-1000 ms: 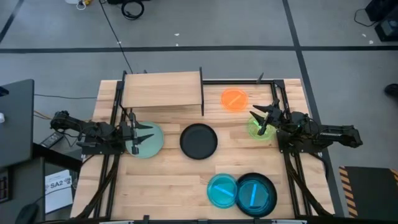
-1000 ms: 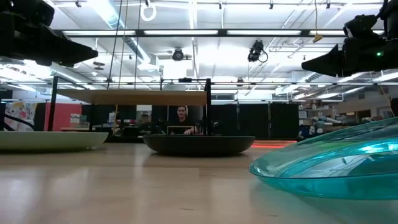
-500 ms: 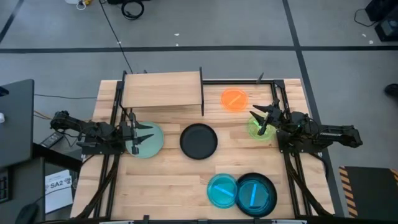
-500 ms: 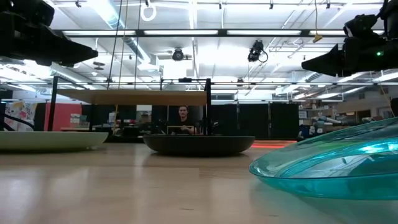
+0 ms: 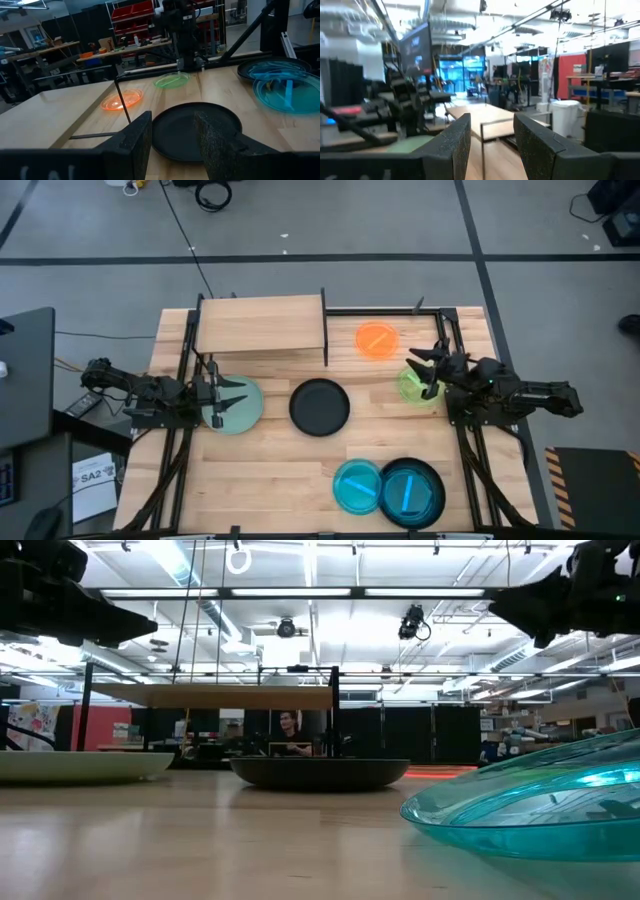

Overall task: Place and stack plates onto a shelf
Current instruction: Put the left blue plate on the shelf

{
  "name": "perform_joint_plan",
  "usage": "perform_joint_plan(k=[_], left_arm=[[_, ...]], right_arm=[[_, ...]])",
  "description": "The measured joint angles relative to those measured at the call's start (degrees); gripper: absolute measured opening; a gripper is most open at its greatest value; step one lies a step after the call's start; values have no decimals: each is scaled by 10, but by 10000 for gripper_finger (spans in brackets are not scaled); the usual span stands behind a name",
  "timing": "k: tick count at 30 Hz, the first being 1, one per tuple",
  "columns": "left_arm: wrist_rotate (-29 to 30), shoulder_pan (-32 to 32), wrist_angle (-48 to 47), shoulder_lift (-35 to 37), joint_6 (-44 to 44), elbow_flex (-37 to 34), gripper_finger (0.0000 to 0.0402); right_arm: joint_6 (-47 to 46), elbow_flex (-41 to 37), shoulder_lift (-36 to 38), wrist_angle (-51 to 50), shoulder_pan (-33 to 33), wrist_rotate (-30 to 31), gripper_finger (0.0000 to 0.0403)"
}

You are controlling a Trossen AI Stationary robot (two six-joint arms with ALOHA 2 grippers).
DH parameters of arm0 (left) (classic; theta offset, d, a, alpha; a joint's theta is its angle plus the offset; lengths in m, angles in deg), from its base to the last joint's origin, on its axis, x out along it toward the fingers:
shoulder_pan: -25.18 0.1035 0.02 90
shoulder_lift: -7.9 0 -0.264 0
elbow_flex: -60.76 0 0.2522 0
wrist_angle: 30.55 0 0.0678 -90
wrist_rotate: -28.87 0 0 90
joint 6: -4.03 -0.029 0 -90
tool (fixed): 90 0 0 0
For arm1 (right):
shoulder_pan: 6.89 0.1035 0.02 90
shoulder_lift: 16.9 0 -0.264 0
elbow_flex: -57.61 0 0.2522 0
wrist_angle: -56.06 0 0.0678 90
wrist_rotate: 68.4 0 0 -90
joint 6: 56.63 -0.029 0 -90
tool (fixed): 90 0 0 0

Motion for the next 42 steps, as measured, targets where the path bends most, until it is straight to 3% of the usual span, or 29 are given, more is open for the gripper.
perform_joint_plan(k=[5,9,15,21,25,31,36,42], left_arm=[[0,0,0,0,0,0,155],[0,0,0,0,0,0,155],[0,0,0,0,0,0,155],[0,0,0,0,0,0,155],[0,0,0,0,0,0,155],[0,0,0,0,0,0,155],[0,0,0,0,0,0,155],[0,0,0,0,0,0,155]], right_arm=[[-62,0,0,43,0,-2,155],[-133,5,0,70,0,-47,155],[-144,86,-47,33,28,-103,155],[-147,239,-188,-120,75,-97,155],[-198,354,-308,-243,102,-90,155],[-287,513,-485,-426,150,-139,155],[-328,597,-598,-487,192,-166,155],[-384,633,-687,-490,226,-168,155]])
